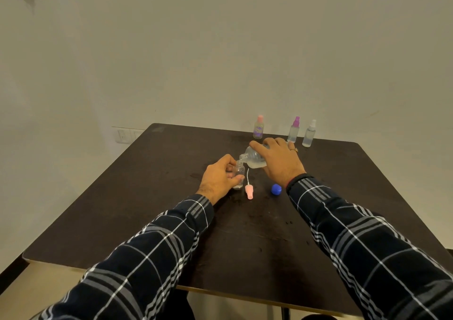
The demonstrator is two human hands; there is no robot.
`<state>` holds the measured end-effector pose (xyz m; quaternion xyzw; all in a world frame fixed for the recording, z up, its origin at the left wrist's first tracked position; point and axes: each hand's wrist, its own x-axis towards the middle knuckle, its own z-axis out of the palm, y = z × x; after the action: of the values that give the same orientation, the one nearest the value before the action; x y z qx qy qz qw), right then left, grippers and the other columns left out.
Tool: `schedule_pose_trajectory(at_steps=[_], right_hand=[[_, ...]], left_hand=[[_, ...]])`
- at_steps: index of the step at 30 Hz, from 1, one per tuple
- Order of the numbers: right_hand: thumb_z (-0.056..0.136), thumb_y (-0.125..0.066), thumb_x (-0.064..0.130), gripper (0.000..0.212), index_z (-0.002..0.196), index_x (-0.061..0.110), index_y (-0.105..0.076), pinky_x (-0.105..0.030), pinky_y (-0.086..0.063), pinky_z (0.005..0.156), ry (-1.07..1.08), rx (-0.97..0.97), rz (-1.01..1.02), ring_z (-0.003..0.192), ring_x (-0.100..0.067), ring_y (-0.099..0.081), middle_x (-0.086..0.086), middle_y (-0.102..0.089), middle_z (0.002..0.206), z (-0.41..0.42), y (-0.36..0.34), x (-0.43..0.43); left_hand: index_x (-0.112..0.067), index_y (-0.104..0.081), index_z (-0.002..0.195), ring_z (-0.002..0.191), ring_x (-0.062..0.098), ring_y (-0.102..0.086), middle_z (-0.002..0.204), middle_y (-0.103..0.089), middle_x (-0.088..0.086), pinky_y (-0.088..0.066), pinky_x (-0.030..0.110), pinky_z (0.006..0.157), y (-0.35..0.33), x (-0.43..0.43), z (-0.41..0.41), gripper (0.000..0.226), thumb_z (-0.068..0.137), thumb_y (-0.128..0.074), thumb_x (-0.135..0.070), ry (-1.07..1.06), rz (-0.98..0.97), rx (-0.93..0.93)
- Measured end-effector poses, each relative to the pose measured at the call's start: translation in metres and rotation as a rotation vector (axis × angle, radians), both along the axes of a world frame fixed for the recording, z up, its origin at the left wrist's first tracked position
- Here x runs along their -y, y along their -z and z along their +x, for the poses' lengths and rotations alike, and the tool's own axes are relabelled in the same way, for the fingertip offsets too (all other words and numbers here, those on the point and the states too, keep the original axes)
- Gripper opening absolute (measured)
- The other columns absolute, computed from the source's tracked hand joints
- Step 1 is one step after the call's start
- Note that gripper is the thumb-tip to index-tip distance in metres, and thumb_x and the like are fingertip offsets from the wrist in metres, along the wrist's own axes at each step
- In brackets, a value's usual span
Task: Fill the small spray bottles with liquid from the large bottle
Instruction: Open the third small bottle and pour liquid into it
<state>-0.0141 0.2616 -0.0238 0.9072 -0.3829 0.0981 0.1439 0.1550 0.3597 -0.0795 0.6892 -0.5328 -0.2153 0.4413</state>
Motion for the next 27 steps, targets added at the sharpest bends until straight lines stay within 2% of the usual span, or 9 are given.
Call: schedule_pose_trajectory(at_steps=[8,17,22,27], right_hand=[[0.088,-0.071,0.023,0.077,0.149,0.039,-0.027,-0.062,-0.037,0.108,0.004,-0.001,-0.003,0.131,-0.033,-0.041,-0.008,-0.046,0.142,0.0003,-0.0008,-0.0002],[0.089,-0.071,0.024,0.078,0.150,0.039,-0.026,-0.062,-0.034,0.110,0.002,-0.003,-0.009,0.133,-0.034,-0.040,-0.008,-0.044,0.144,0.0001,-0.0011,-0.0001],[0.089,-0.071,0.022,0.078,0.149,0.039,-0.026,-0.063,-0.034,0.110,0.002,0.003,-0.009,0.132,-0.034,-0.041,-0.008,-0.045,0.143,0.0001,-0.0006,-0.0002],[0.088,-0.072,0.023,0.078,0.149,0.039,-0.025,-0.063,-0.034,0.110,-0.006,-0.010,-0.008,0.133,-0.033,-0.040,-0.008,-0.044,0.143,0.0008,-0.0021,0.0011]], left_hand=[[-0.026,-0.058,0.106,0.097,0.008,-0.068,0.109,-0.069,-0.005,-0.057,0.027,0.089,-0.0009,-0.0016,-0.0009,0.030,0.086,-0.080,-0.024,-0.005,-0.007,-0.003],[-0.026,-0.057,0.108,0.096,0.007,-0.066,0.113,-0.067,-0.003,-0.052,0.017,0.081,-0.0030,-0.0034,-0.0015,0.030,0.087,-0.079,-0.025,-0.009,0.004,0.011],[-0.026,-0.057,0.108,0.099,0.009,-0.067,0.114,-0.068,-0.003,-0.057,0.028,0.090,-0.0023,-0.0019,-0.0013,0.031,0.087,-0.079,-0.026,-0.011,0.008,0.021],[-0.025,-0.058,0.110,0.100,0.010,-0.068,0.114,-0.068,-0.002,-0.057,0.030,0.092,-0.0018,-0.0017,-0.0004,0.032,0.087,-0.079,-0.026,-0.010,0.008,0.010]])
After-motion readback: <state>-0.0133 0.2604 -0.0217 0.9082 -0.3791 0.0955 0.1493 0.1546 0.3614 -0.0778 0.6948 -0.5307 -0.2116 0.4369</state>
